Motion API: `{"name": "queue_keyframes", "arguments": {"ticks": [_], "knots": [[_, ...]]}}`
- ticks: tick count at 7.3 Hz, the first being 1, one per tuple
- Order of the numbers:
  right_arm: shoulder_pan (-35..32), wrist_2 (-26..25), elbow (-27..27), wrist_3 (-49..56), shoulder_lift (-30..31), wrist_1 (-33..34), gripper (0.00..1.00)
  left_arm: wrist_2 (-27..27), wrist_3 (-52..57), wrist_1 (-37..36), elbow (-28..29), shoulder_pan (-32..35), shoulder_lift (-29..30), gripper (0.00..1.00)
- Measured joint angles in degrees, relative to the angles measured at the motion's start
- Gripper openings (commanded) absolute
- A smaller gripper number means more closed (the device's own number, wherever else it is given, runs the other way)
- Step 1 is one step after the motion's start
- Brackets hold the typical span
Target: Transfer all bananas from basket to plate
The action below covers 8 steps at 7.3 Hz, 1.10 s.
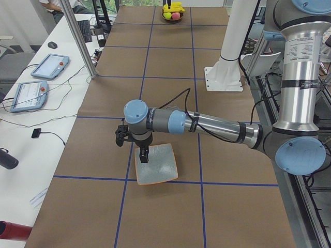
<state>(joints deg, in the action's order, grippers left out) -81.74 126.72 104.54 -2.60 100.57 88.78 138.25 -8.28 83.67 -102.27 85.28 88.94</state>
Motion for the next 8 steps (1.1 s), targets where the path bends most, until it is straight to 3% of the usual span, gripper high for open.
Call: {"name": "queue_keyframes", "arguments": {"ticks": [8], "knots": [[0.32, -5.17, -7.92, -3.66, 1.17, -4.29, 0.98, 0.00, 0.02, -0.07, -0.64, -0.01, 0.08, 0.99]]}}
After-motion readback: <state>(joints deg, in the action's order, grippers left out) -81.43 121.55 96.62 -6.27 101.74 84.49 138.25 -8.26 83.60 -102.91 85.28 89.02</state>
